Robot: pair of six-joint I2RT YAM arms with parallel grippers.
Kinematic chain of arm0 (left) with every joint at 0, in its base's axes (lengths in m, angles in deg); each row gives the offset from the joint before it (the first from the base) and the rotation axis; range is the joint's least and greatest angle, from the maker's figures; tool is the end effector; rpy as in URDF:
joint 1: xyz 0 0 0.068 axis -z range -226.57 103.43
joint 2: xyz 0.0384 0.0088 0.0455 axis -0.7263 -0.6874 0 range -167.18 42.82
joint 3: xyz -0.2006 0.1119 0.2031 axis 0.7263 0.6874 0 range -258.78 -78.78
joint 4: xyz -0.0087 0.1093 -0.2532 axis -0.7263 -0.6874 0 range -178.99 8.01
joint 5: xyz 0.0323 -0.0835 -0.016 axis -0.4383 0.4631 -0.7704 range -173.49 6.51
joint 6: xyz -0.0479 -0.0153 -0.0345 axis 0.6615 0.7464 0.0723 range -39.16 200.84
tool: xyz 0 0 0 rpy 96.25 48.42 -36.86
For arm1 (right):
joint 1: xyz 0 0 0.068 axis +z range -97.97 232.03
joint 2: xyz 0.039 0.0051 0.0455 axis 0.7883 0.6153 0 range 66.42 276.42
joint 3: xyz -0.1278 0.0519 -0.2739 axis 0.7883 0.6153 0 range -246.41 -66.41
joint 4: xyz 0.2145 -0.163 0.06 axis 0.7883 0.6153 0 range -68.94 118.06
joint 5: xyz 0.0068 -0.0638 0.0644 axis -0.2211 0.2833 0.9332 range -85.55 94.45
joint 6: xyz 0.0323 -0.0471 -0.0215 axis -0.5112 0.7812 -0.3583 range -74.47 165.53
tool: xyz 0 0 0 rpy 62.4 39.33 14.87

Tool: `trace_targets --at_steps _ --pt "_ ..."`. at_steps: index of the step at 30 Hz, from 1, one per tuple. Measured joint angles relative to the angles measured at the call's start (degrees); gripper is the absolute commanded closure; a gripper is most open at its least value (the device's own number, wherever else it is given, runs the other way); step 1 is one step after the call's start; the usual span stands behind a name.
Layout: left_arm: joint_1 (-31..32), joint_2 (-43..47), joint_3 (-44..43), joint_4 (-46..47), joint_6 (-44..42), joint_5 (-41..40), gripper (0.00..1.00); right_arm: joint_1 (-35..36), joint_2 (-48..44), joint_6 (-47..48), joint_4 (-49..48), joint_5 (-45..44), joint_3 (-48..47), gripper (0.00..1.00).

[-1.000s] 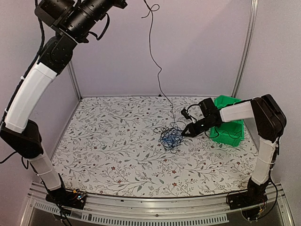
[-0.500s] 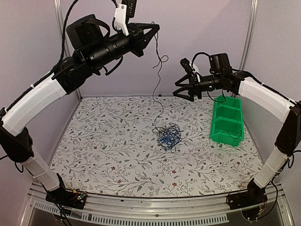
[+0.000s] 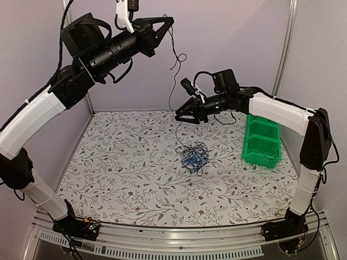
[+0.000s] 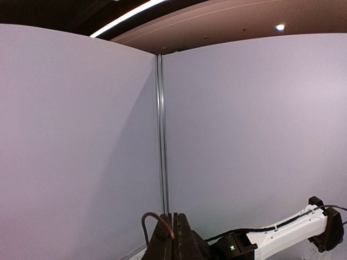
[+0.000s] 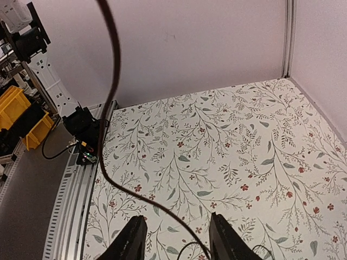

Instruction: Untangle the cables

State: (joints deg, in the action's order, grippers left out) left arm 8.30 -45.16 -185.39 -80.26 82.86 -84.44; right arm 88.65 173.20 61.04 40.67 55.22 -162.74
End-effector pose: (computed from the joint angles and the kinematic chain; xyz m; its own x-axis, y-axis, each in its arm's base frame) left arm 0.2016 -0.2852 0.5937 0.1715 -0.3051 -0.9368 0.8153 0.5777 -0.0389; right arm 0.3499 0.3041 0.3598 -0.1427 -0.3168 -0.9377 -0.9895 0.0239 0.1426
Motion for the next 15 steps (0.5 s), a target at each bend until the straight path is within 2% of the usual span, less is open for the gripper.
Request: trace_targets --at_steps 2,4,5,12,15 --pt "0.0 0.0 0.2 0.2 0.0 -0.4 1.0 -0.1 0.9 -0.6 -0.5 -0.7 -1.4 0.79" --pt "0.0 0.4 1.0 0.3 0.2 -1.0 1.0 -0.3 0.9 -0.9 -0.6 -1.6 -2.0 0.96" --pt "0.0 0.7 1.7 0.5 0.2 -1.2 1.0 -0.3 0.6 -0.9 -0.7 -2.1 -2.2 1.0" --pt "0.0 2.8 5.5 0.8 0.3 -3.7 1.0 -0.7 -3.0 1.1 1.0 -4.5 -3.0 1.0" --pt "-0.4 6.1 11.4 1.2 0.2 -9.2 1.0 -2.5 -5.1 1.0 2.4 -5.5 -6.6 1.0"
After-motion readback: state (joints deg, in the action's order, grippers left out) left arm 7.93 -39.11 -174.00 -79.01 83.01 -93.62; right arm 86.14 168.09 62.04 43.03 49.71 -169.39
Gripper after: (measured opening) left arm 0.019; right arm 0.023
